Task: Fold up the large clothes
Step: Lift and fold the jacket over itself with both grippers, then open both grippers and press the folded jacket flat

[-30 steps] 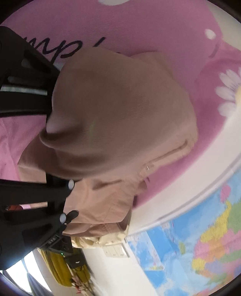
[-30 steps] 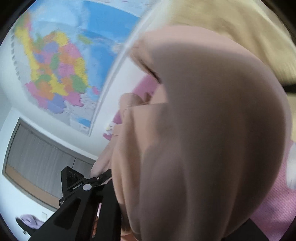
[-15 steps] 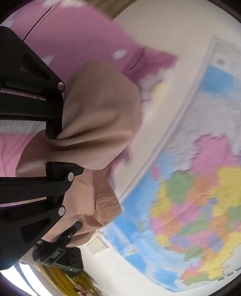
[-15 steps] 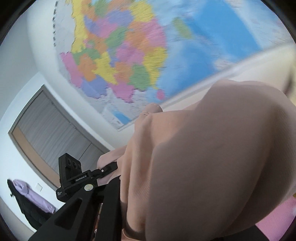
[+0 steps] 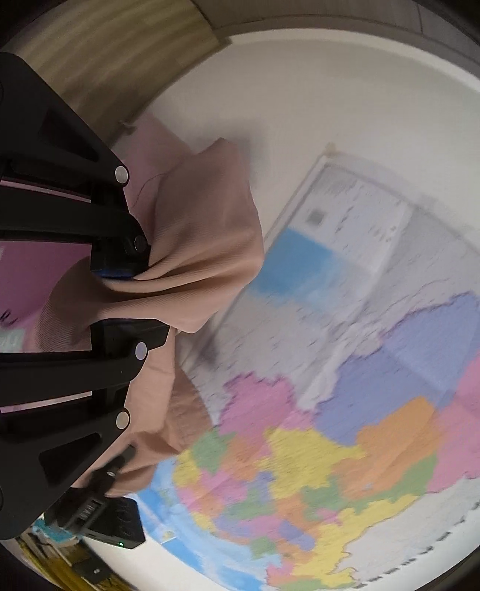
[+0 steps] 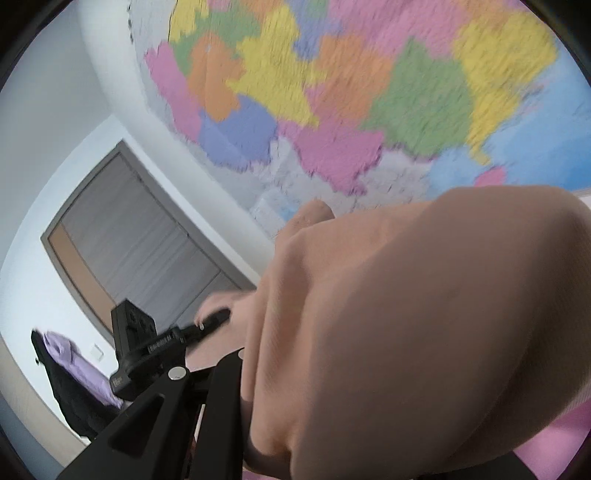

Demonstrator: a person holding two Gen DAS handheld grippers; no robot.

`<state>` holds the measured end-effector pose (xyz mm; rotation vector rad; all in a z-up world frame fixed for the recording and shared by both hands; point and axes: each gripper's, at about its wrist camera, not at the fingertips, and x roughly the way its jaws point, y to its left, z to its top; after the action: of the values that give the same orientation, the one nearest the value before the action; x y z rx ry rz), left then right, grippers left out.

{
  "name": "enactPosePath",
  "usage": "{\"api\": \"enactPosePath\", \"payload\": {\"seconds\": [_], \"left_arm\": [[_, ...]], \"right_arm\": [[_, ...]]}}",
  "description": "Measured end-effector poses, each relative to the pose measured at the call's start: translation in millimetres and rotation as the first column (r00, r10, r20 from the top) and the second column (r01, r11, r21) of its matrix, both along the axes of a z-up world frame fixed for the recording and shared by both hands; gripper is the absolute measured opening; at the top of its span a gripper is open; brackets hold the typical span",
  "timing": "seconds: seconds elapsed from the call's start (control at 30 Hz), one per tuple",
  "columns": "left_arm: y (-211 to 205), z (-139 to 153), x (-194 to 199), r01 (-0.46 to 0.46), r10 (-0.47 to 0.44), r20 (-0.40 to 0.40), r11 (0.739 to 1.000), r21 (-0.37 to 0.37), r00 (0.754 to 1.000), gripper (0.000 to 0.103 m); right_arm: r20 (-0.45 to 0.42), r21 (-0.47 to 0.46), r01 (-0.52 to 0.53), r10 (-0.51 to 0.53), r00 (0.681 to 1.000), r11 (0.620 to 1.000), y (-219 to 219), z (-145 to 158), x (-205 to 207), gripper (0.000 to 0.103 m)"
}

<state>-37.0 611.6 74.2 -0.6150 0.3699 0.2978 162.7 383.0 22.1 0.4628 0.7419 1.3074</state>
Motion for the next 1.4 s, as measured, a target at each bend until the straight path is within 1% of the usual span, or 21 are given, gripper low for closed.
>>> {"api": "enactPosePath", "payload": {"seconds": [0.1, 0.23, 0.3, 0.37, 0.4, 0.43, 0.47, 0.5, 0.53, 0.6, 0.7, 0.73, 0.77, 0.87, 0.97, 1.07, 1.17, 1.2, 1.3, 1.37, 1.4], "left_arm": [[12.1, -38.1, -11.3, 0.006, -0.007, -0.05, 1.0, -0.014, 0.999, 0.015], [17.4, -109.7, -15.9, 0.005, -0.03, -0.219, 0.994, -0.113, 0.975, 0.02], [21.1, -136.5, -21.7, -0.017, -0.026, -0.256, 0.986, -0.165, 0.966, 0.03], [25.4, -145.4, -25.8, -0.026, -0.028, -0.278, 0.981, -0.19, 0.96, 0.04], [27.5, -146.4, -28.2, -0.034, -0.024, -0.279, 0.979, -0.201, 0.96, 0.044], [30.2, -147.3, -31.1, -0.03, -0.03, -0.264, 0.975, -0.222, 0.964, 0.045], [31.7, -148.1, -31.6, -0.026, -0.038, -0.268, 0.973, -0.23, 0.963, 0.052], [32.7, -149.3, -30.5, -0.022, -0.048, -0.288, 0.972, -0.233, 0.956, 0.06], [31.9, -149.8, -28.7, -0.014, -0.057, -0.299, 0.973, -0.23, 0.952, 0.061], [28.4, -152.0, -23.1, 0.008, -0.078, -0.323, 0.977, -0.213, 0.943, 0.063], [25.8, -153.3, -15.6, 0.015, -0.081, -0.335, 0.981, -0.195, 0.939, 0.063], [28.9, -154.1, -13.1, 0.004, -0.071, -0.331, 0.98, -0.198, 0.941, 0.061], [30.8, -154.5, -11.9, 0.001, -0.067, -0.33, 0.981, -0.196, 0.942, 0.053], [38.2, -152.9, -0.4, -0.015, -0.051, -0.337, 0.982, -0.19, 0.94, 0.033], [53.3, -150.9, 6.6, -0.074, 0.009, -0.332, 0.98, -0.186, 0.943, 0.027], [60.8, -157.1, 3.9, -0.098, 0.021, -0.324, 0.97, -0.221, 0.946, 0.029], [42.3, -147.9, -3.0, -0.072, 0.03, -0.375, 0.993, -0.098, 0.927, 0.047], [35.6, -143.3, -5.0, -0.066, 0.04, -0.396, 0.996, -0.053, 0.918, 0.055], [23.8, -128.8, -15.0, -0.053, 0.057, -0.407, 0.998, 0.021, 0.912, 0.056], [16.7, -118.2, -24.5, -0.058, 0.08, -0.41, 0.996, 0.067, 0.908, 0.063], [13.5, -113.4, -29.2, -0.064, 0.094, -0.409, 0.994, 0.087, 0.908, 0.064]], "right_arm": [[-0.003, -0.091, -0.051, 0.051, 0.999, 0.994, 12.4, -35.7, -11.0, 0.014], [-0.149, -0.229, -0.099, 0.066, 0.987, 0.968, 11.7, -107.3, -14.1, 0.016], [-0.228, -0.233, -0.119, 0.065, 0.972, 0.965, 3.0, -131.8, -16.1, 0.023], [-0.277, -0.246, -0.115, 0.043, 0.96, 0.963, -7.5, -140.9, -18.4, 0.046], [-0.296, -0.233, -0.115, 0.042, 0.954, 0.966, -14.0, -141.8, -19.3, 0.049], [-0.314, -0.228, -0.107, 0.031, 0.949, 0.968, -21.1, -142.5, -19.6, 0.058], [-0.324, -0.234, -0.1, 0.019, 0.946, 0.967, -25.2, -141.8, -19.1, 0.063], [-0.336, -0.227, -0.1, 0.019, 0.942, 0.969, -30.3, -142.3, -19.1, 0.063], [-0.347, -0.218, -0.099, 0.018, 0.938, 0.971, -36.4, -142.9, -19.6, 0.063], [-0.349, -0.216, -0.096, 0.015, 0.937, 0.972, -40.1, -144.2, -22.3, 0.06], [-0.39, -0.204, -0.1, 0.013, 0.921, 0.974, -32.9, -154.7, -18.6, 0.038], [-0.416, -0.18, -0.098, 0.015, 0.909, 0.979, -24.6, -156.9, -16.0, 0.027], [-0.428, -0.166, -0.086, 0.007, 0.904, 0.982, -16.5, -157.8, -14.4, 0.023], [-0.451, -0.143, -0.043, -0.026, 0.892, 0.989, 1.5, -161.2, -14.2, 0.018], [-0.401, -0.175, -0.05, -0.025, 0.916, 0.983, 25.5, -154.0, -17.9, 0.019], [-0.417, -0.197, -0.087, -0.003, 0.909, 0.976, 26.6, -151.6, -22.0, 0.034], [-0.347, -0.267, -0.098, -0.001, 0.938, 0.959, 6.7, -138.0, -27.1, 0.055], [-0.313, -0.299, -0.093, -0.005, 0.95, 0.95, -2.5, -131.8, -29.4, 0.058], [-0.252, -0.328, -0.099, 0.014, 0.968, 0.94, -28.5, -116.9, -36.4, 0.067], [-0.201, -0.369, -0.081, 0.006, 0.98, 0.926, -50.5, -107.6, -41.8, 0.079], [-0.188, -0.38, -0.072, 0.0, 0.982, 0.922, -60.6, -104.3, -43.1, 0.079]]}}
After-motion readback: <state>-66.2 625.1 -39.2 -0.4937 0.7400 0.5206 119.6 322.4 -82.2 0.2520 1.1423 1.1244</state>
